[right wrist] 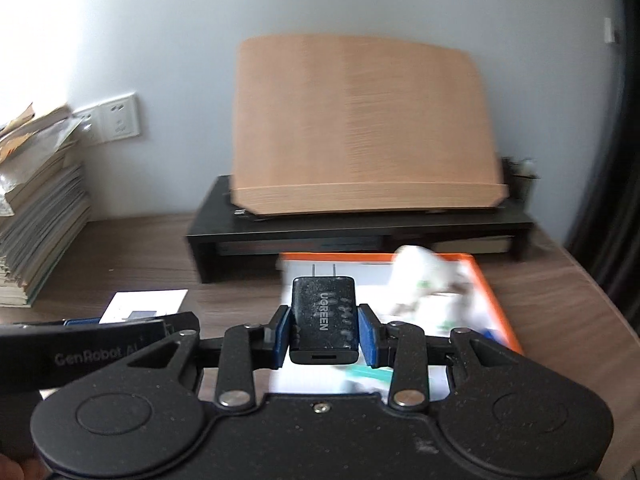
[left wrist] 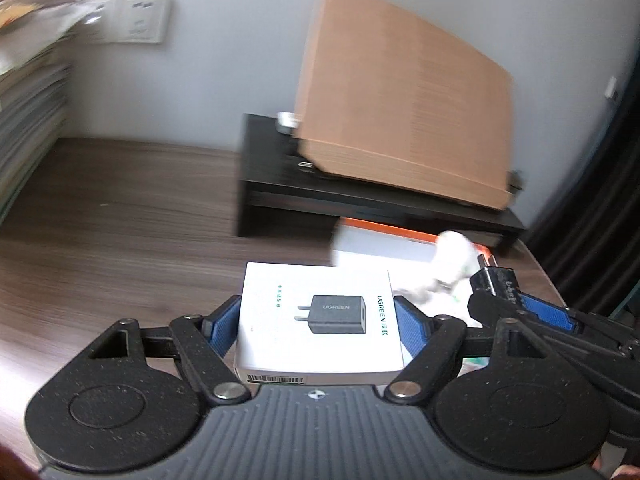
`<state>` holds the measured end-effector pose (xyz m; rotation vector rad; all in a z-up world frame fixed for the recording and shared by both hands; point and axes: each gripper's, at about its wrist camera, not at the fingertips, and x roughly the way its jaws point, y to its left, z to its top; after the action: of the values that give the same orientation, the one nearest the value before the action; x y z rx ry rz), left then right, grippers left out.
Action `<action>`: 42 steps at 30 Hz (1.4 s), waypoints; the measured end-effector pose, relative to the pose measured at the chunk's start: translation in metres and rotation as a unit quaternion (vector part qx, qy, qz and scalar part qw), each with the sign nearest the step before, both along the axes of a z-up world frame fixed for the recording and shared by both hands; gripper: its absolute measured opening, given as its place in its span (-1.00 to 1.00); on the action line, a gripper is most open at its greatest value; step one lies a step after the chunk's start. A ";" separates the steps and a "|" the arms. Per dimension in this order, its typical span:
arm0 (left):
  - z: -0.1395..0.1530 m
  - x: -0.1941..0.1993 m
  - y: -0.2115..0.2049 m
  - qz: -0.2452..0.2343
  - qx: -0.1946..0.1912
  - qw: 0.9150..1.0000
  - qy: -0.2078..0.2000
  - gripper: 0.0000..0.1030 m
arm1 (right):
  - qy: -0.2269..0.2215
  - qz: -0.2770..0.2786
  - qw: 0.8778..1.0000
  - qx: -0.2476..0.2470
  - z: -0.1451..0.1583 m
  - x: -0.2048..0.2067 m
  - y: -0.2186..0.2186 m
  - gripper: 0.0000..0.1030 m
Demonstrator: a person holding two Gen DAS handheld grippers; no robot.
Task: Organize rigid objects
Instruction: 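Carry the charger box and black plug over the white box with both grippers, then hold the charger box and black plug just above the white box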
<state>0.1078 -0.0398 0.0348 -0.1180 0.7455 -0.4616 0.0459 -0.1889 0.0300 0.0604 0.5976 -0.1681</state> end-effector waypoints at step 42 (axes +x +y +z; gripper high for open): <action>0.013 -0.070 -0.118 -0.037 0.047 0.998 -0.026 0.55 | -0.036 0.000 0.999 0.028 0.028 -0.088 -0.124 -0.15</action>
<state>0.0376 -0.1582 0.0481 0.0093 0.7204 -0.4975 -0.0422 -0.3133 0.0582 0.1203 0.5299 -0.1481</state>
